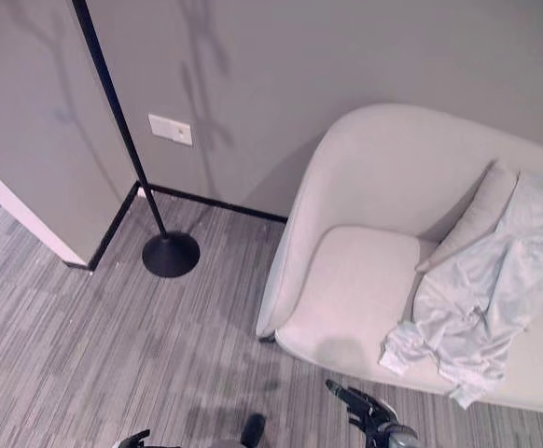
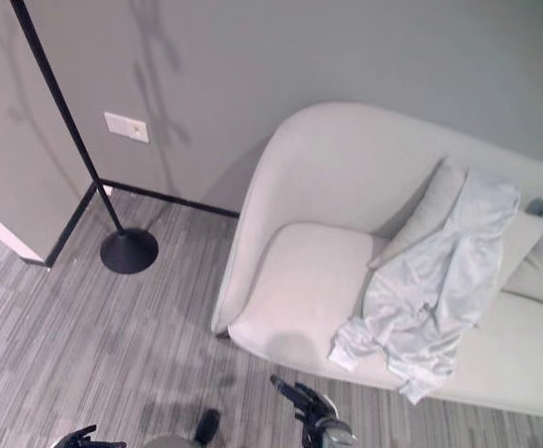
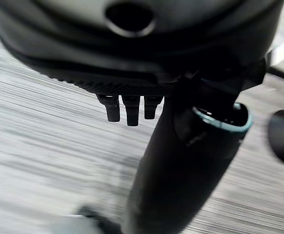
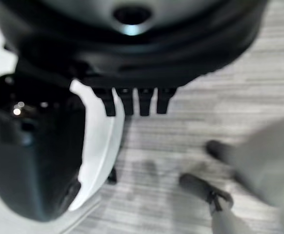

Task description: Hang the clothes on the sofa on the clothes rack.

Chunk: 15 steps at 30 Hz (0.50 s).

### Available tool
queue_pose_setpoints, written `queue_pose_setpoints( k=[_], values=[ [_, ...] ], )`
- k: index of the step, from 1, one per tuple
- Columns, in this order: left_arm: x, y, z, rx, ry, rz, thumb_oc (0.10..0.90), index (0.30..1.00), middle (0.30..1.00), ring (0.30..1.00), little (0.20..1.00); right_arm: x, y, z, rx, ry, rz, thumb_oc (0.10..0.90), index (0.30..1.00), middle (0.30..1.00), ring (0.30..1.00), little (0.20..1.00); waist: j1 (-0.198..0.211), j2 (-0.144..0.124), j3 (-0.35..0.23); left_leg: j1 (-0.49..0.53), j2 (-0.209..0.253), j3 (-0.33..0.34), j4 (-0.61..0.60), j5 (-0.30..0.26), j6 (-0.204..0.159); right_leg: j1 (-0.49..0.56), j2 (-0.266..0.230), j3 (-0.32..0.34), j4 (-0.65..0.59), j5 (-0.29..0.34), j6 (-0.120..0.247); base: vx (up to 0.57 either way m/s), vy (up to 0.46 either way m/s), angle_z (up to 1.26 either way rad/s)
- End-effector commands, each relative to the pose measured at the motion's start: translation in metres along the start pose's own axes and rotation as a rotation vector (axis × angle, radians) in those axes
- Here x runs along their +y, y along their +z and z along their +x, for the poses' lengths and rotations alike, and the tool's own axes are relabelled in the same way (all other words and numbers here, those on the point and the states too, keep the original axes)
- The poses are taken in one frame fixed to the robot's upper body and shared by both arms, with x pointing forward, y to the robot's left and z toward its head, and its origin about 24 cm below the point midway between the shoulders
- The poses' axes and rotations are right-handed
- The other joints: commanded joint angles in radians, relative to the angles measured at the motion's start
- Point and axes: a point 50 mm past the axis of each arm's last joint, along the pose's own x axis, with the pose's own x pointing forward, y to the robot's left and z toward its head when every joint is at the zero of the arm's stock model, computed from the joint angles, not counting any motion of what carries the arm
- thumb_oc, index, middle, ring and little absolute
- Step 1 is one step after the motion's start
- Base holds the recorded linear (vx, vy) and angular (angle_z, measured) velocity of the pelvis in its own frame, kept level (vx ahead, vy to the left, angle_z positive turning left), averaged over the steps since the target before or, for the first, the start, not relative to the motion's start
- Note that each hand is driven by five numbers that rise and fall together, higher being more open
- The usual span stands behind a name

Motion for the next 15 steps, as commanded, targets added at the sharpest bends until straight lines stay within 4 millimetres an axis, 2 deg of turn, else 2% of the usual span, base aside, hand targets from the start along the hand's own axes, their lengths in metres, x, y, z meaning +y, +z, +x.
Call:
queue_pose_setpoints(
  k=[1,2,3,4,5,7,8,10,11,14,15],
  values=[
    [0.010,0.003,0.001,0.005,0.055,-0.066,0.800,0.900,0.900,0.900,0.900,-0.004,0.006,0.000,-0.041,-0.002,0.031,0.800,0.900,0.900,0.900,0.900,0.028,0.024,0.043,0.038,0.052,0.012,0.002,-0.128,-0.042,0.119,-0.059,0.012,-0.222,0.104,0.000,0.17,-0.060,0.71],
    [0.011,0.001,0.001,0.014,0.060,-0.089,0.800,0.900,0.900,0.900,0.900,-0.005,0.004,-0.001,-0.032,-0.003,0.031,0.800,0.900,0.900,0.900,0.900,0.032,0.028,0.045,0.044,0.056,0.007,0.002,-0.134,-0.048,0.129,-0.075,0.053,-0.253,0.107,-0.010,0.26,-0.146,0.53],
    [0.010,-0.004,0.000,0.031,0.060,-0.127,0.800,0.900,0.900,0.900,0.900,-0.007,-0.002,-0.001,-0.011,0.001,0.046,0.800,0.900,0.900,0.900,0.900,0.041,0.025,0.036,0.047,0.063,-0.008,0.002,-0.144,-0.056,0.155,-0.101,0.140,-0.329,0.134,-0.017,0.37,-0.222,0.42],
    [0.013,-0.004,0.000,0.041,0.061,-0.101,0.800,0.900,0.900,0.900,0.900,-0.043,0.012,-0.003,0.007,-0.090,0.039,0.800,0.900,0.900,0.900,0.900,0.067,0.013,0.023,0.053,0.065,-0.032,0.009,-0.147,-0.060,0.170,-0.108,0.172,-0.352,0.140,-0.018,0.36,-0.259,0.51],
    [0.011,0.000,0.001,0.023,0.055,-0.077,0.800,0.900,0.900,0.900,0.900,-0.028,0.005,-0.002,-0.017,-0.056,0.053,0.800,0.900,0.900,0.900,0.900,0.065,0.009,0.030,0.057,0.066,-0.048,0.021,-0.151,-0.066,0.183,-0.110,0.189,-0.368,0.147,-0.018,0.22,-0.163,0.90],
    [0.010,-0.004,0.000,0.031,0.055,-0.096,0.800,0.900,0.900,0.900,0.900,-0.021,-0.001,-0.003,0.002,-0.028,0.055,0.800,0.900,0.900,0.900,0.900,0.059,0.000,0.029,0.046,0.066,-0.049,0.029,-0.153,-0.072,0.190,-0.110,0.189,-0.393,0.158,-0.012,0.06,-0.110,0.92],
    [-0.066,-0.110,-0.045,0.311,-0.204,-0.047,0.800,0.900,0.900,0.900,0.900,-0.026,-0.008,-0.003,0.062,-0.107,0.088,0.800,0.900,0.900,0.900,0.900,-0.042,0.098,0.018,0.050,0.019,-0.015,0.159,-0.130,-0.055,0.153,0.070,0.164,-0.376,0.165,-0.153,0.00,-0.032,0.33],
    [-0.070,-0.096,-0.039,0.247,-0.230,0.018,0.800,0.900,0.900,0.900,0.900,-0.025,-0.032,-0.008,0.133,-0.116,0.051,0.800,0.900,0.900,0.900,0.900,-0.053,0.102,0.005,0.053,0.010,-0.013,0.153,-0.131,-0.039,0.160,0.051,0.169,-0.378,0.164,-0.145,-0.06,0.127,0.12],
    [-0.071,-0.083,-0.034,0.203,-0.241,0.051,0.800,0.900,0.900,0.900,0.900,-0.030,-0.048,-0.014,0.195,-0.124,0.024,0.800,0.900,0.900,0.900,0.900,-0.061,0.106,0.003,0.050,-0.013,-0.022,0.175,-0.143,-0.022,0.168,0.030,0.166,-0.366,0.155,-0.141,-0.04,0.181,0.05],
    [-0.067,-0.087,-0.034,0.223,-0.239,0.076,0.800,0.900,0.900,0.900,0.900,-0.029,-0.052,-0.015,0.203,-0.116,-0.013,0.800,0.900,0.900,0.900,0.900,-0.067,0.103,0.001,0.056,-0.026,-0.021,0.178,-0.148,-0.010,0.169,0.018,0.169,-0.352,0.144,-0.134,-0.01,0.109,0.10],
    [-0.064,-0.094,-0.036,0.256,-0.236,0.085,0.800,0.900,0.900,0.900,0.900,-0.026,-0.048,-0.013,0.189,-0.098,-0.052,0.800,0.900,0.900,0.900,0.900,-0.073,0.099,0.001,0.062,-0.034,-0.012,0.173,-0.147,-0.003,0.167,0.013,0.175,-0.341,0.138,-0.128,0.01,0.112,0.49]
  ],
)
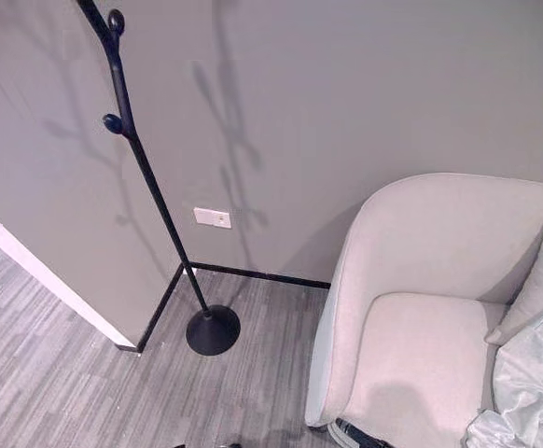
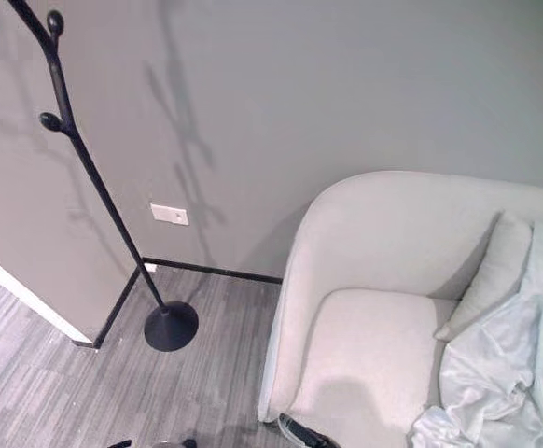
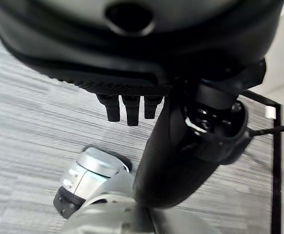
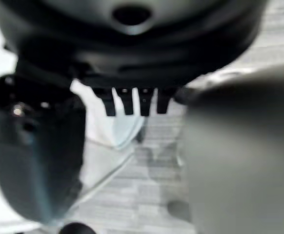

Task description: Hang the clothes on the sofa on the clothes rack.

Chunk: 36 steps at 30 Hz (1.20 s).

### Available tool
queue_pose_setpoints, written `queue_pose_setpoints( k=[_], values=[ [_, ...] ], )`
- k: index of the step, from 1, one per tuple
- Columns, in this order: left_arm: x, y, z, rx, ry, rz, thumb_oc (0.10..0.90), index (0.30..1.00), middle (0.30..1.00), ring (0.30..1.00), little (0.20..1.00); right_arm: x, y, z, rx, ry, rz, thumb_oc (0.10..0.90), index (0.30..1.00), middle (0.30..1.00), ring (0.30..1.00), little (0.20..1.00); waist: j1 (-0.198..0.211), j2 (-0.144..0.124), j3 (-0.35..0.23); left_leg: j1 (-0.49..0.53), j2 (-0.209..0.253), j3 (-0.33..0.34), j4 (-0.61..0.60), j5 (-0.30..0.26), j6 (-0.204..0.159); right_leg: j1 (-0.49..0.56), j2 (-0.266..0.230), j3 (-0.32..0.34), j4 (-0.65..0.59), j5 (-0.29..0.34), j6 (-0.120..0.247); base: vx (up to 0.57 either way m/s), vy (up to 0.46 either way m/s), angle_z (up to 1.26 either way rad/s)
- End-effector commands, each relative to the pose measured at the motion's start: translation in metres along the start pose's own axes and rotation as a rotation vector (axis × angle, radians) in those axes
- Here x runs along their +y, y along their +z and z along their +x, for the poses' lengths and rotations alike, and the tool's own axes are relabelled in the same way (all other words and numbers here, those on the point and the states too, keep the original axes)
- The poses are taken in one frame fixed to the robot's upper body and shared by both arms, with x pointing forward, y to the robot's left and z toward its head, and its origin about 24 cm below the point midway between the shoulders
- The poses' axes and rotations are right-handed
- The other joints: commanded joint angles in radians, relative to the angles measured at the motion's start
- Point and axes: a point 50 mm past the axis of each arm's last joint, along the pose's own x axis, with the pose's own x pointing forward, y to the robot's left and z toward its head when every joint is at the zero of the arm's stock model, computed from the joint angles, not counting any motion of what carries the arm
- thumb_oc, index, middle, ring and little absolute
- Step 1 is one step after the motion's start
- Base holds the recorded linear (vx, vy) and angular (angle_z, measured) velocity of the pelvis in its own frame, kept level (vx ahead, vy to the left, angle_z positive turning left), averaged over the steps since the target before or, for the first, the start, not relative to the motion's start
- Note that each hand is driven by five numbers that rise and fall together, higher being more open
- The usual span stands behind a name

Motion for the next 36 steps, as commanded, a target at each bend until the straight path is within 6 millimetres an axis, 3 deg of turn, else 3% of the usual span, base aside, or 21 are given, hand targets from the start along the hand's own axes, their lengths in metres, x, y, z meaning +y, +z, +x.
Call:
queue_pose_setpoints(
  k=[1,3,4,5,6,9,11,16,17,19,21,22,25,27,28,29,31,32,34,35,36],
  values=[
    [-0.021,-0.053,-0.014,0.167,-0.073,0.031,0.800,0.900,0.900,0.900,0.900,-0.014,-0.007,-0.003,0.019,-0.036,-0.122,0.800,0.900,0.900,0.900,0.900,0.016,0.037,-0.089,-0.020,-0.180,-0.003,-0.062,0.022,0.141,-0.269,0.157,-0.031,0.054,0.100,-0.134,0.00,0.136,0.43],
    [-0.018,-0.052,-0.013,0.164,-0.068,0.061,0.800,0.900,0.900,0.900,0.900,-0.007,0.008,-0.001,-0.035,-0.012,-0.207,0.800,0.900,0.900,0.900,0.900,0.001,0.034,-0.061,-0.014,-0.184,0.030,-0.066,0.018,0.153,-0.302,0.143,-0.024,0.099,0.110,-0.116,-0.08,0.107,-0.33],
    [-0.017,-0.041,-0.010,0.127,-0.068,0.109,0.800,0.900,0.900,0.900,0.900,0.000,0.018,0.001,-0.061,0.004,-0.297,0.800,0.900,0.900,0.900,0.900,0.005,0.028,-0.029,-0.014,-0.185,0.052,-0.062,0.014,0.158,-0.336,0.124,-0.036,0.138,0.124,-0.102,-0.24,0.021,-0.79],
    [-0.018,-0.023,-0.005,0.071,-0.063,0.152,0.800,0.900,0.900,0.900,0.900,0.003,0.026,0.002,-0.076,-0.001,-0.378,0.800,0.900,0.900,0.900,0.900,0.034,0.023,-0.006,-0.028,-0.179,0.083,-0.050,0.010,0.161,-0.333,0.082,-0.119,0.136,0.133,-0.091,-0.20,-0.011,-0.90],
    [-0.018,-0.023,-0.005,0.070,-0.063,0.152,0.800,0.900,0.900,0.900,0.900,0.003,0.026,0.002,-0.077,-0.001,-0.378,0.800,0.900,0.900,0.900,0.900,0.035,0.023,-0.004,-0.027,-0.179,0.083,-0.049,0.009,0.161,-0.332,0.082,-0.118,0.137,0.132,-0.090,-0.17,-0.053,-1.38],
    [-0.015,-0.002,-0.001,-0.003,-0.042,0.135,0.800,0.900,0.900,0.900,0.900,0.007,0.029,0.002,-0.075,-0.008,-0.427,0.800,0.900,0.900,0.900,0.900,0.089,0.024,0.006,-0.044,-0.143,0.150,-0.045,0.014,0.161,-0.288,0.015,-0.273,0.217,0.094,-0.095,-0.15,-0.097,-0.90],
    [-0.012,-0.005,-0.001,0.007,-0.029,0.085,0.800,0.900,0.900,0.900,0.900,0.003,0.026,0.003,-0.051,-0.023,-0.422,0.800,0.900,0.900,0.900,0.900,0.137,0.030,-0.026,-0.068,-0.097,0.212,-0.065,0.032,0.145,-0.197,-0.032,-0.307,0.257,0.058,-0.083,-0.15,-0.206,-0.34],
    [-0.001,-0.002,0.000,0.008,0.022,-0.006,0.800,0.900,0.900,0.900,0.900,0.006,0.033,0.003,-0.071,-0.022,-0.413,0.800,0.900,0.900,0.900,0.900,0.208,0.014,-0.060,-0.134,-0.033,0.243,-0.080,0.073,0.104,-0.114,-0.070,-0.228,0.227,0.064,-0.050,-0.17,-0.396,-0.47],
    [0.006,0.005,0.001,-0.012,0.055,-0.054,0.800,0.900,0.900,0.900,0.900,0.013,0.047,0.004,-0.117,-0.010,-0.439,0.800,0.900,0.900,0.900,0.900,0.232,-0.001,-0.053,-0.183,0.013,0.236,-0.086,0.108,0.069,-0.089,-0.019,-0.162,0.169,0.004,-0.049,-0.24,-0.583,-0.32],
    [0.007,0.012,0.002,-0.036,0.068,-0.076,0.800,0.900,0.900,0.900,0.900,0.018,0.055,0.004,-0.146,-0.002,-0.462,0.800,0.900,0.900,0.900,0.900,0.235,-0.002,-0.052,-0.204,0.035,0.238,-0.092,0.129,0.052,-0.093,0.000,-0.151,0.137,-0.005,-0.049,-0.22,-0.584,-0.40],
    [0.007,0.022,0.003,-0.075,0.095,-0.156,0.800,0.900,0.900,0.900,0.900,0.033,0.083,0.002,-0.248,0.016,-0.555,0.800,0.900,0.900,0.900,0.900,0.240,0.009,-0.029,-0.219,0.127,0.223,-0.145,0.200,0.012,-0.102,0.095,-0.152,0.065,-0.051,-0.081,-0.18,-0.649,-0.38],
    [0.007,0.022,0.003,-0.075,0.094,-0.156,0.800,0.900,0.900,0.900,0.900,0.033,0.083,0.002,-0.248,0.016,-0.555,0.800,0.900,0.900,0.900,0.900,0.240,0.010,-0.032,-0.223,0.129,0.222,-0.145,0.201,0.011,-0.104,0.097,-0.153,0.062,-0.049,-0.081,-0.14,-0.468,-0.24],
    [0.006,0.025,0.003,-0.087,0.129,-0.270,0.800,0.900,0.900,0.900,0.900,0.034,0.103,0.000,-0.307,0.005,-0.577,0.800,0.900,0.900,0.900,0.900,0.226,0.026,-0.012,-0.239,0.195,0.199,-0.215,0.271,-0.017,-0.124,0.182,-0.132,0.003,-0.047,-0.111,-0.19,-0.516,-0.15],
    [0.004,0.036,0.004,-0.110,0.133,-0.313,0.800,0.900,0.900,0.900,0.900,0.023,0.105,0.000,-0.307,-0.028,-0.558,0.800,0.900,0.900,0.900,0.900,0.217,0.031,0.016,-0.279,0.196,0.230,-0.228,0.274,-0.023,-0.130,0.205,-0.139,-0.032,-0.037,-0.123,-0.19,-0.445,-0.34],
    [0.003,0.037,0.005,-0.111,0.132,-0.321,0.800,0.900,0.900,0.900,0.900,0.017,0.104,0.000,-0.300,-0.046,-0.548,0.800,0.900,0.900,0.900,0.900,0.212,0.025,0.022,-0.281,0.177,0.238,-0.228,0.251,-0.018,-0.136,0.208,-0.147,-0.046,-0.025,-0.130,-0.06,-0.371,0.21],
    [0.003,0.030,0.004,-0.086,0.131,-0.322,0.800,0.900,0.900,0.900,0.900,0.007,0.099,0.000,-0.281,-0.073,-0.511,0.800,0.900,0.900,0.900,0.900,0.215,0.002,0.022,-0.252,0.102,0.151,-0.223,0.222,0.000,-0.147,0.217,-0.143,-0.078,0.004,-0.133,-0.07,-0.444,0.21],
    [0.006,0.022,0.003,-0.062,0.128,-0.317,0.800,0.900,0.900,0.900,0.900,0.000,0.089,0.001,-0.245,-0.081,-0.468,0.800,0.900,0.900,0.900,0.900,0.219,-0.017,0.008,-0.233,-0.011,0.086,-0.175,0.154,0.017,-0.154,0.218,-0.135,-0.108,0.029,-0.127,-0.02,-0.250,-0.01],
    [0.006,0.022,0.003,-0.062,0.128,-0.317,0.800,0.900,0.900,0.900,0.900,0.000,0.089,0.001,-0.245,-0.081,-0.468,0.800,0.900,0.900,0.900,0.900,0.217,-0.017,0.005,-0.239,-0.012,0.085,-0.171,0.154,0.018,-0.157,0.217,-0.137,-0.108,0.031,-0.126,0.02,-0.103,-0.14],
    [0.007,0.010,0.002,-0.018,0.117,-0.298,0.800,0.900,0.900,0.900,0.900,-0.007,0.067,0.002,-0.177,-0.075,-0.447,0.800,0.900,0.900,0.900,0.900,0.209,-0.019,-0.036,-0.211,-0.150,0.096,-0.124,0.091,0.058,-0.161,0.222,-0.137,-0.124,0.047,-0.118,0.13,-0.101,-0.31],
    [0.008,0.004,0.001,0.000,0.115,-0.282,0.800,0.900,0.900,0.900,0.900,-0.006,0.062,0.002,-0.164,-0.067,-0.447,0.800,0.900,0.900,0.900,0.900,0.204,-0.017,-0.056,-0.213,-0.185,0.103,-0.120,0.084,0.071,-0.165,0.228,-0.138,-0.123,0.046,-0.119,0.15,-0.070,-0.14],
    [0.008,0.004,0.001,0.000,0.115,-0.282,0.800,0.900,0.900,0.900,0.900,-0.006,0.062,0.002,-0.163,-0.067,-0.447,0.800,0.900,0.900,0.900,0.900,0.203,-0.017,-0.057,-0.214,-0.185,0.103,-0.120,0.085,0.071,-0.166,0.228,-0.139,-0.122,0.046,-0.119,0.12,-0.039,0.07]
  ],
)
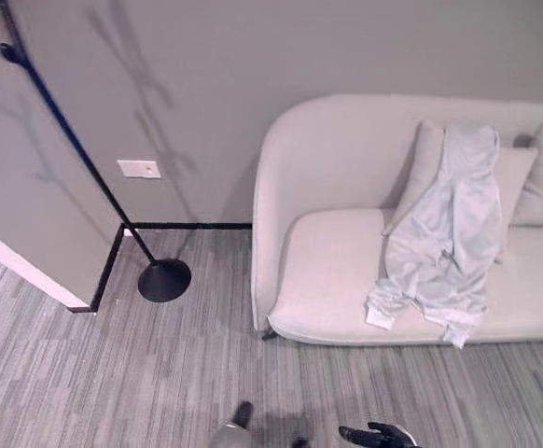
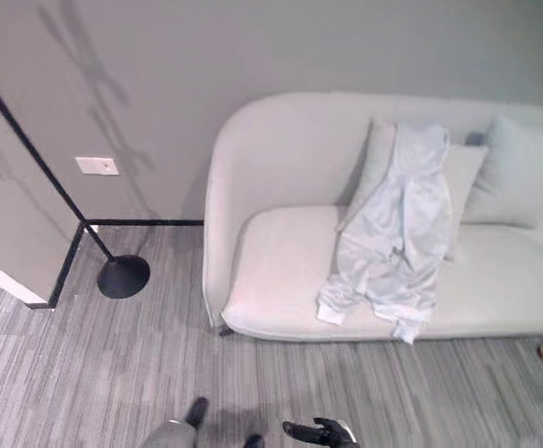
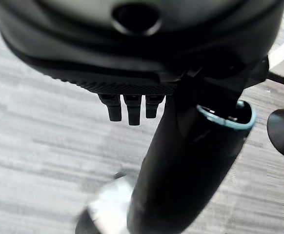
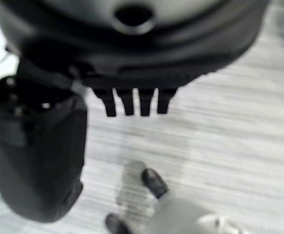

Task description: Hang the clothes on the sofa on the clothes rack.

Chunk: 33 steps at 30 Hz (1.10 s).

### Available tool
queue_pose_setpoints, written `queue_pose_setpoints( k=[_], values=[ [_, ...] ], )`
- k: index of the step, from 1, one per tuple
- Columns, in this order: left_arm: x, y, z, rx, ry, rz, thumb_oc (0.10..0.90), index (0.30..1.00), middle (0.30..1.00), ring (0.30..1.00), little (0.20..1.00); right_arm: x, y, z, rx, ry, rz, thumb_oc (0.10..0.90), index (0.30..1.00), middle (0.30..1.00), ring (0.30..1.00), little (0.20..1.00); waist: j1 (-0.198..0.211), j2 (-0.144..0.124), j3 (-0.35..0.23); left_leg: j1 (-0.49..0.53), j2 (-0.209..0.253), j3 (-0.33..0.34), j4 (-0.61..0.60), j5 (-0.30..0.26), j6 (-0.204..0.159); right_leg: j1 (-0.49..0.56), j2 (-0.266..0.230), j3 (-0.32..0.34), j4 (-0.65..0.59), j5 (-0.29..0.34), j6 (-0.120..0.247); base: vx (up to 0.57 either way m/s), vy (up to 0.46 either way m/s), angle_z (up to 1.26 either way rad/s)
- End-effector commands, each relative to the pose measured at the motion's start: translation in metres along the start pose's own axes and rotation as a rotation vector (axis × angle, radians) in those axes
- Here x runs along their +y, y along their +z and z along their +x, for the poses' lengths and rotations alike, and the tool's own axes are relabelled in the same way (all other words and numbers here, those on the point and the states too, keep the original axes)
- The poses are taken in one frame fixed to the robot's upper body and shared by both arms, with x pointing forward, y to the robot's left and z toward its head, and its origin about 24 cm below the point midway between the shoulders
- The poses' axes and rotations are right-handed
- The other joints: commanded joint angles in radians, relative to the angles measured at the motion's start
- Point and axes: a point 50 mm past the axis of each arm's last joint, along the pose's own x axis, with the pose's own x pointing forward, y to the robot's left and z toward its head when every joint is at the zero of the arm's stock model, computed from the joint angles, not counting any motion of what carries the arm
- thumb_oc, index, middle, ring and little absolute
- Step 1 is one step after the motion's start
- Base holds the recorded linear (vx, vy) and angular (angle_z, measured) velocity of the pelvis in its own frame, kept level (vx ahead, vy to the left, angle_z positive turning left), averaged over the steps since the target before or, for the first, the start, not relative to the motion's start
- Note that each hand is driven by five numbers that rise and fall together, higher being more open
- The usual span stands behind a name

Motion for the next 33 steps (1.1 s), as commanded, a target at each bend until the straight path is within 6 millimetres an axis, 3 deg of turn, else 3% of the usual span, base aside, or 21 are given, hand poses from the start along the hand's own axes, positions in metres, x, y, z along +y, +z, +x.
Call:
queue_pose_setpoints(
  k=[1,2,5,8,10,12,13,15,16,18,21,22,24,25,26,27,28,29,31,32,33],
  values=[
    [0.009,0.005,0.001,-0.012,0.015,0.020,0.800,0.900,0.900,0.900,0.900,0.007,0.032,0.003,-0.103,0.032,0.002,0.800,0.900,0.900,0.900,0.900,0.037,0.010,-0.033,-0.073,-0.079,0.022,0.047,-0.084,0.083,0.114,-0.015,-0.017,-0.031,-0.031,0.161,0.18,-0.028,0.10],
    [0.012,-0.006,-0.001,0.022,0.013,0.048,0.800,0.900,0.900,0.900,0.900,0.011,0.034,0.002,-0.107,0.048,-0.018,0.800,0.900,0.900,0.900,0.900,0.038,0.019,-0.058,-0.039,-0.091,-0.002,0.020,-0.100,0.118,0.114,0.019,-0.001,-0.017,-0.047,0.151,0.18,-0.029,0.03],
    [0.021,-0.009,-0.001,0.046,0.027,0.080,0.800,0.900,0.900,0.900,0.900,0.027,0.051,0.001,-0.173,0.078,-0.031,0.800,0.900,0.900,0.900,0.900,0.042,0.001,-0.052,-0.008,-0.096,-0.003,0.035,-0.114,0.142,0.117,0.041,0.013,0.057,-0.080,0.144,0.22,-0.047,-0.41],
    [0.024,-0.008,-0.001,0.044,0.037,0.095,0.800,0.900,0.900,0.900,0.900,0.038,0.069,-0.001,-0.234,0.109,-0.046,0.800,0.900,0.900,0.900,0.900,0.054,-0.008,-0.049,0.004,-0.074,0.030,0.039,-0.121,0.143,0.089,0.028,-0.021,0.179,-0.070,0.205,0.11,-0.027,-0.20],
    [0.027,0.002,0.001,0.010,0.046,0.092,0.800,0.900,0.900,0.900,0.900,0.040,0.098,-0.005,-0.334,0.119,-0.059,0.800,0.900,0.900,0.900,0.900,0.032,0.011,-0.031,0.055,-0.039,0.027,0.036,-0.123,0.161,0.004,-0.018,-0.040,0.430,0.044,0.309,0.15,0.017,-0.27],
    [0.026,0.008,0.002,-0.015,0.048,0.112,0.800,0.900,0.900,0.900,0.900,0.032,0.115,-0.006,-0.378,0.083,-0.043,0.800,0.900,0.900,0.900,0.900,0.023,0.032,-0.025,0.085,-0.020,0.012,0.026,-0.120,0.163,-0.026,-0.059,-0.073,0.499,0.076,0.319,0.26,-0.024,-0.24],
    [0.026,0.021,0.003,-0.062,0.051,0.123,0.800,0.900,0.900,0.900,0.900,0.026,0.129,-0.009,-0.431,0.060,-0.013,0.800,0.900,0.900,0.900,0.900,0.022,0.038,-0.025,0.099,0.006,-0.004,0.014,-0.125,0.148,-0.008,-0.115,-0.099,0.418,0.009,0.261,0.28,-0.073,0.09],
    [0.026,0.020,0.003,-0.062,0.051,0.123,0.800,0.900,0.900,0.900,0.900,0.026,0.129,-0.009,-0.431,0.060,-0.013,0.800,0.900,0.900,0.900,0.900,0.021,0.039,-0.022,0.104,0.007,-0.005,0.012,-0.125,0.147,-0.003,-0.114,-0.101,0.418,0.007,0.259,0.20,-0.133,0.25],
    [0.029,0.032,0.004,-0.110,0.074,0.084,0.800,0.900,0.900,0.900,0.900,0.012,0.158,-0.017,-0.543,0.011,0.003,0.800,0.900,0.900,0.900,0.900,0.032,0.033,-0.022,0.107,0.040,-0.020,0.017,-0.157,0.118,0.009,-0.214,-0.066,0.252,-0.004,0.226,0.37,-0.289,0.07],
    [0.033,0.041,0.004,-0.136,0.101,0.044,0.800,0.900,0.900,0.900,0.900,0.006,0.170,-0.022,-0.588,-0.009,0.027,0.800,0.900,0.900,0.900,0.900,0.039,0.027,-0.020,0.122,0.070,-0.061,0.034,-0.202,0.095,0.016,-0.311,-0.005,0.127,0.074,0.242,0.37,-0.308,-0.04],
    [0.035,0.044,0.005,-0.145,0.112,0.025,0.800,0.900,0.900,0.900,0.900,0.004,0.173,-0.023,-0.603,-0.016,0.037,0.800,0.900,0.900,0.900,0.900,0.036,0.022,-0.018,0.130,0.088,-0.084,0.043,-0.222,0.085,0.017,-0.360,0.034,0.091,0.132,0.256,0.36,-0.365,0.38],
    [0.041,0.054,0.005,-0.161,0.134,-0.030,0.800,0.900,0.900,0.900,0.900,0.005,0.173,-0.025,-0.613,-0.011,0.029,0.800,0.900,0.900,0.900,0.900,0.012,-0.052,-0.002,0.160,0.162,-0.165,0.071,-0.268,0.032,0.025,-0.375,0.170,0.099,0.209,0.298,0.68,-0.702,0.61],
    [0.055,0.042,0.004,-0.117,0.173,-0.041,0.800,0.900,0.900,0.900,0.900,0.019,0.175,-0.027,-0.622,0.023,0.012,0.800,0.900,0.900,0.900,0.900,0.002,-0.079,-0.022,0.187,0.238,-0.153,0.043,-0.264,0.004,0.008,-0.312,0.127,0.129,0.107,0.298,0.78,-0.740,1.70],
    [0.065,0.035,0.002,-0.096,0.210,-0.094,0.800,0.900,0.900,0.900,0.900,0.030,0.179,-0.029,-0.639,0.047,-0.024,0.800,0.900,0.900,0.900,0.900,-0.001,-0.079,-0.023,0.211,0.330,-0.161,0.035,-0.208,-0.021,-0.008,-0.215,0.112,0.163,0.045,0.274,0.63,-0.616,1.11],
    [0.065,0.035,0.002,-0.097,0.216,-0.131,0.800,0.900,0.900,0.900,0.900,0.030,0.181,-0.029,-0.642,0.046,-0.034,0.800,0.900,0.900,0.900,0.900,-0.003,-0.079,-0.022,0.203,0.358,-0.178,0.032,-0.157,-0.031,-0.020,-0.186,0.093,0.169,0.049,0.267,0.58,-0.695,-0.26],
    [0.064,0.033,0.002,-0.099,0.229,-0.195,0.800,0.900,0.900,0.900,0.900,0.028,0.188,-0.033,-0.679,0.033,-0.052,0.800,0.900,0.900,0.900,0.900,0.006,-0.070,-0.013,0.167,0.403,-0.206,0.051,-0.044,-0.050,-0.006,-0.135,0.058,0.132,0.047,0.252,0.35,-0.479,-0.59],
    [0.061,0.032,0.002,-0.099,0.232,-0.224,0.800,0.900,0.900,0.900,0.900,0.026,0.193,-0.035,-0.699,0.015,-0.071,0.800,0.900,0.900,0.900,0.900,0.010,-0.060,-0.010,0.135,0.422,-0.216,0.073,0.036,-0.058,0.006,-0.109,0.044,0.106,0.047,0.244,0.26,-0.350,-0.21],
    [0.060,0.032,0.002,-0.099,0.231,-0.224,0.800,0.900,0.900,0.900,0.900,0.025,0.193,-0.035,-0.699,0.014,-0.071,0.800,0.900,0.900,0.900,0.900,0.007,-0.058,-0.012,0.133,0.424,-0.219,0.071,0.037,-0.059,0.007,-0.108,0.041,0.103,0.049,0.244,0.17,-0.180,0.03],
    [0.058,0.037,0.003,-0.117,0.237,-0.264,0.800,0.900,0.900,0.900,0.900,0.020,0.200,-0.037,-0.725,-0.014,-0.090,0.800,0.900,0.900,0.900,0.900,0.016,-0.050,0.001,0.082,0.444,-0.195,0.109,0.143,-0.053,0.036,-0.083,0.020,0.053,0.046,0.230,0.28,-0.234,-0.05],
    [0.051,0.042,0.003,-0.138,0.233,-0.275,0.800,0.900,0.900,0.900,0.900,0.009,0.206,-0.040,-0.746,-0.083,-0.127,0.800,0.900,0.900,0.900,0.900,0.014,-0.053,0.013,0.057,0.471,-0.082,0.124,0.184,-0.026,0.082,-0.069,-0.010,0.001,0.040,0.209,0.40,-0.309,-0.11],
    [0.047,0.043,0.003,-0.144,0.223,-0.269,0.800,0.900,0.900,0.900,0.900,0.005,0.209,-0.041,-0.755,-0.119,-0.159,0.800,0.900,0.900,0.900,0.900,0.011,-0.057,0.015,0.048,0.446,-0.056,0.129,0.158,-0.019,0.089,-0.073,-0.022,-0.014,0.040,0.202,0.37,-0.271,0.20]
  ],
)
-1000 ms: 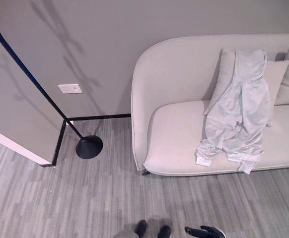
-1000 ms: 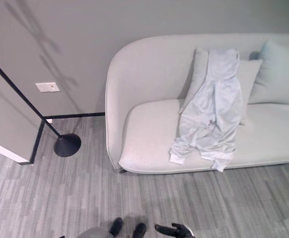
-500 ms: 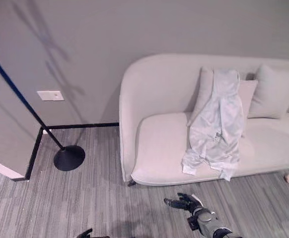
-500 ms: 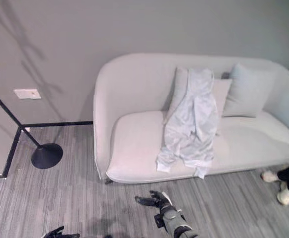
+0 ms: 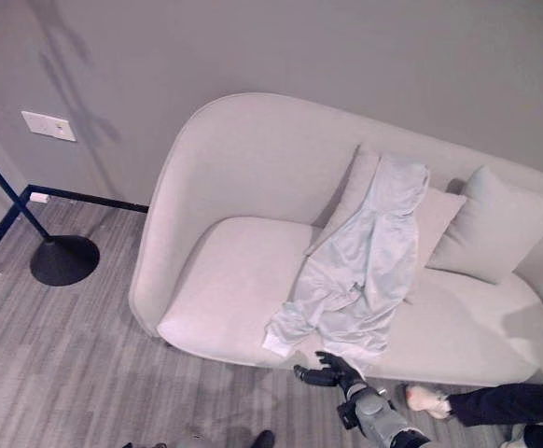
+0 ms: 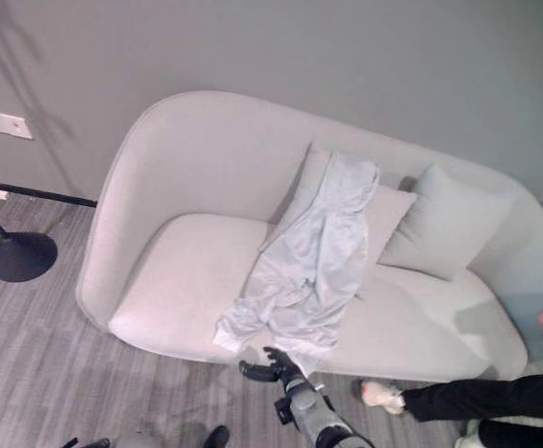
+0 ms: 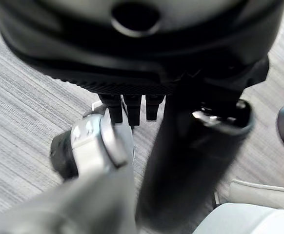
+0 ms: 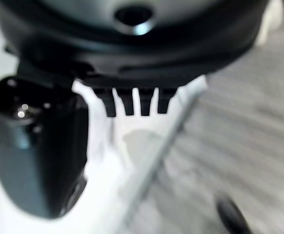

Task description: Hang the clothes on the sofa on the clothes rack.

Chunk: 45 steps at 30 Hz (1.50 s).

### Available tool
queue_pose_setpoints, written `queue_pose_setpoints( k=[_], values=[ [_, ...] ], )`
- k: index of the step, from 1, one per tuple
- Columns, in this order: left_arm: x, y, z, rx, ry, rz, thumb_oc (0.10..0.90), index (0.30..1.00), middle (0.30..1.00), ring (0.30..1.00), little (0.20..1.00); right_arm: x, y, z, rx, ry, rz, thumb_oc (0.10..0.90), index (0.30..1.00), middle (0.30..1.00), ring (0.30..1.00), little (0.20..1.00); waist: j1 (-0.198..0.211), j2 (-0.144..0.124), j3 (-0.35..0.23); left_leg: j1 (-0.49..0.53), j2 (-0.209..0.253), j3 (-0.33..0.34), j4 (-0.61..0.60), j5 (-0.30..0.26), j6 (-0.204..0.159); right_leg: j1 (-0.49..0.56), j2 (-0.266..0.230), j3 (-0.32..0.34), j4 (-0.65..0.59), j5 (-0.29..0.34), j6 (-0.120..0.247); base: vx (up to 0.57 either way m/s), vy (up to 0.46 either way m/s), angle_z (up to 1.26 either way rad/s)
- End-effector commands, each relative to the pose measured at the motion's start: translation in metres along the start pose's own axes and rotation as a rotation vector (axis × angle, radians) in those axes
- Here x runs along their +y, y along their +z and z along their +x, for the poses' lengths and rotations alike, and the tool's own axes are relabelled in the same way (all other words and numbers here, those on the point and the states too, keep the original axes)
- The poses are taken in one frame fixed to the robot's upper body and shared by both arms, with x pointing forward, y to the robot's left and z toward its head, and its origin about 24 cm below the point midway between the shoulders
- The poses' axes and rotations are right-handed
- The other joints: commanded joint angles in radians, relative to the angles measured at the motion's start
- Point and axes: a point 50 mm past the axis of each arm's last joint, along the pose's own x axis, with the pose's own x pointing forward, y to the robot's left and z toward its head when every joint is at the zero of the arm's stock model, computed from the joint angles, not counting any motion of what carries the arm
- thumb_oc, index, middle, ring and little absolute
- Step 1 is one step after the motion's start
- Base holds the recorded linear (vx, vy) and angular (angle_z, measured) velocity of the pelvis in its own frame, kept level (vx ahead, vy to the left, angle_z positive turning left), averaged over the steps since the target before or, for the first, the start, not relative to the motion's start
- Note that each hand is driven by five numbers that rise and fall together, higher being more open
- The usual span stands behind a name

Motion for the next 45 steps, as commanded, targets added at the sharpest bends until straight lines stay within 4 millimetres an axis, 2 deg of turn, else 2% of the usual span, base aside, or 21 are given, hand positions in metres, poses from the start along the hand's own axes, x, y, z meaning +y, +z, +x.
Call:
queue_pose_setpoints(
  k=[1,3,4,5,6,7,8,9,12,14,15,16,18,21,25,26,33,36,40,41,45],
  values=[
    [-0.007,0.020,0.002,-0.088,0.034,0.029,0.800,0.900,0.900,0.900,0.900,-0.038,0.064,0.009,-0.229,-0.177,-0.119,0.800,0.900,0.900,0.900,0.900,0.030,0.059,0.049,0.047,-0.037,0.093,-0.225,0.240,0.125,0.103,-0.185,0.019,-0.099,0.081,0.223,0.17,-0.112,0.64],
    [-0.019,0.021,0.000,-0.125,-0.001,0.102,0.800,0.900,0.900,0.900,0.900,-0.048,0.074,0.013,-0.226,-0.231,-0.169,0.800,0.900,0.900,0.900,0.900,0.052,0.044,0.055,-0.026,-0.244,0.083,-0.210,0.096,0.165,0.103,-0.189,0.023,-0.105,0.073,0.214,0.12,-0.094,0.48],
    [-0.022,0.023,-0.001,-0.138,-0.018,0.146,0.800,0.900,0.900,0.900,0.900,-0.055,0.070,0.015,-0.188,-0.274,-0.145,0.800,0.900,0.900,0.900,0.900,0.049,0.046,0.051,-0.069,-0.328,0.139,-0.220,0.055,0.191,0.098,-0.184,0.006,-0.103,0.067,0.212,0.06,-0.057,-0.18],
    [-0.025,0.022,-0.001,-0.134,-0.036,0.162,0.800,0.900,0.900,0.900,0.900,-0.059,0.068,0.016,-0.165,-0.293,-0.138,0.800,0.900,0.900,0.900,0.900,0.045,0.052,0.042,-0.082,-0.353,0.201,-0.233,0.046,0.196,0.087,-0.172,0.002,-0.103,0.064,0.214,0.02,-0.012,-0.06],
    [-0.025,0.023,-0.001,-0.135,-0.036,0.162,0.800,0.900,0.900,0.900,0.900,-0.059,0.068,0.016,-0.165,-0.293,-0.138,0.800,0.900,0.900,0.900,0.900,0.044,0.050,0.038,-0.087,-0.355,0.200,-0.234,0.050,0.196,0.081,-0.173,0.001,-0.103,0.064,0.214,0.03,-0.005,0.36],
    [-0.021,0.016,-0.001,-0.106,-0.024,0.182,0.800,0.900,0.900,0.900,0.900,-0.063,0.064,0.017,-0.121,-0.338,-0.139,0.800,0.900,0.900,0.900,0.900,0.048,0.063,0.021,-0.074,-0.360,0.277,-0.270,0.051,0.205,0.073,-0.144,-0.024,-0.114,0.062,0.209,0.05,-0.029,0.42],
    [-0.021,0.016,-0.001,-0.106,-0.024,0.182,0.800,0.900,0.900,0.900,0.900,-0.063,0.064,0.017,-0.121,-0.337,-0.139,0.800,0.900,0.900,0.900,0.900,0.051,0.064,0.024,-0.068,-0.358,0.280,-0.270,0.048,0.205,0.078,-0.143,-0.021,-0.115,0.062,0.209,0.19,-0.005,0.19],
    [-0.016,0.006,-0.002,-0.074,-0.020,0.228,0.800,0.900,0.900,0.900,0.900,-0.058,0.068,0.020,-0.101,-0.334,-0.115,0.800,0.900,0.900,0.900,0.900,0.063,0.061,0.018,-0.038,-0.392,0.253,-0.311,0.042,0.235,0.099,-0.138,-0.045,-0.105,0.050,0.207,0.19,0.021,-0.13],
    [-0.012,0.001,-0.002,-0.053,-0.024,0.288,0.800,0.900,0.900,0.900,0.900,-0.048,0.055,0.021,-0.036,-0.317,-0.090,0.800,0.900,0.900,0.900,0.900,0.060,0.060,0.009,0.003,-0.380,0.276,-0.374,0.055,0.244,0.089,-0.138,-0.063,-0.038,0.035,0.215,0.12,0.036,0.01],
    [-0.010,0.007,-0.001,-0.076,-0.018,0.300,0.800,0.900,0.900,0.900,0.900,-0.051,0.058,0.021,-0.024,-0.332,-0.073,0.800,0.900,0.900,0.900,0.900,0.048,0.078,0.014,0.023,-0.372,0.254,-0.397,0.067,0.252,0.027,-0.152,-0.043,0.089,0.046,0.245,0.08,0.097,0.51],
    [-0.017,0.013,-0.001,-0.112,-0.033,0.330,0.800,0.900,0.900,0.900,0.900,-0.053,0.057,0.021,-0.001,-0.370,-0.055,0.800,0.900,0.900,0.900,0.900,0.044,0.097,0.030,0.034,-0.367,0.207,-0.425,0.068,0.247,-0.040,-0.191,-0.016,0.104,0.067,0.269,0.03,0.067,0.36],
    [-0.032,0.025,-0.001,-0.164,-0.071,0.351,0.800,0.900,0.900,0.900,0.900,-0.054,0.051,0.021,0.039,-0.364,-0.079,0.800,0.900,0.900,0.900,0.900,0.039,0.108,0.050,0.022,-0.359,0.195,-0.423,0.068,0.241,-0.048,-0.219,-0.010,0.062,0.066,0.268,0.05,0.025,0.46],
    [-0.027,0.025,-0.001,-0.161,-0.047,0.338,0.800,0.900,0.900,0.900,0.900,-0.060,0.042,0.019,0.063,-0.398,-0.027,0.800,0.900,0.900,0.900,0.900,0.044,0.086,0.057,0.016,-0.381,0.172,-0.422,0.063,0.235,-0.014,-0.222,0.047,-0.019,0.081,0.252,0.10,-0.023,0.56],
    [-0.033,0.025,-0.002,-0.158,-0.043,0.303,0.800,0.900,0.900,0.900,0.900,-0.050,0.034,0.018,0.105,-0.390,-0.021,0.800,0.900,0.900,0.900,0.900,0.067,0.074,0.052,-0.014,-0.377,0.151,-0.426,0.076,0.226,-0.019,-0.218,0.024,-0.068,0.104,0.244,0.05,-0.029,0.59],
    [-0.058,0.031,-0.006,-0.200,-0.111,0.312,0.800,0.900,0.900,0.900,0.900,-0.034,0.015,0.014,0.179,-0.343,0.039,0.800,0.900,0.900,0.900,0.900,0.094,0.094,0.089,-0.095,-0.359,0.088,-0.431,0.115,0.194,-0.019,-0.205,-0.021,-0.144,0.119,0.235,-0.07,-0.064,0.51],
    [-0.067,0.032,-0.007,-0.203,-0.133,0.338,0.800,0.900,0.900,0.900,0.900,-0.021,-0.010,0.007,0.256,-0.309,0.089,0.800,0.900,0.900,0.900,0.900,0.109,0.096,0.089,-0.151,-0.365,0.042,-0.431,0.132,0.174,-0.049,-0.197,-0.051,-0.144,0.103,0.226,-0.08,-0.035,0.44],
    [-0.068,0.022,-0.009,-0.184,-0.129,0.371,0.800,0.900,0.900,0.900,0.900,-0.006,-0.022,0.002,0.278,-0.284,0.095,0.800,0.900,0.900,0.900,0.900,0.112,0.095,0.071,-0.162,-0.354,0.027,-0.431,0.111,0.162,-0.058,-0.174,-0.041,-0.144,0.069,0.219,0.01,-0.019,0.18],
    [-0.063,0.022,-0.008,-0.188,-0.097,0.356,0.800,0.900,0.900,0.900,0.900,-0.008,-0.002,0.008,0.146,-0.292,0.041,0.800,0.900,0.900,0.900,0.900,0.091,0.093,0.063,-0.166,-0.357,0.036,-0.431,0.141,0.165,-0.064,-0.184,-0.037,-0.144,0.092,0.215,-0.06,0.043,-0.08],
    [-0.048,0.013,-0.007,-0.163,-0.039,0.278,0.800,0.900,0.900,0.900,0.900,-0.003,0.065,0.006,-0.256,-0.239,-0.125,0.800,0.900,0.900,0.900,0.900,0.031,0.078,0.058,-0.132,-0.337,0.068,-0.431,0.134,0.168,-0.046,-0.179,0.002,-0.144,0.096,0.213,0.00,-0.035,-0.19],
    [-0.041,0.000,-0.009,-0.126,-0.031,0.230,0.800,0.900,0.900,0.900,0.900,-0.022,0.097,-0.021,-0.528,-0.236,-0.290,0.800,0.900,0.900,0.900,0.900,-0.025,0.074,0.048,-0.092,-0.323,0.091,-0.431,0.118,0.172,-0.021,-0.175,0.025,-0.144,0.094,0.215,0.04,-0.087,-0.27],
    [-0.043,-0.007,-0.010,-0.086,-0.046,0.216,0.800,0.900,0.900,0.900,0.900,-0.042,0.101,-0.057,-0.679,-0.248,-0.412,0.800,0.900,0.900,0.900,0.900,-0.070,0.074,0.013,-0.041,-0.313,0.098,-0.431,0.102,0.173,0.022,-0.173,0.030,-0.144,0.077,0.216,0.06,-0.072,-0.54]
  ],
)
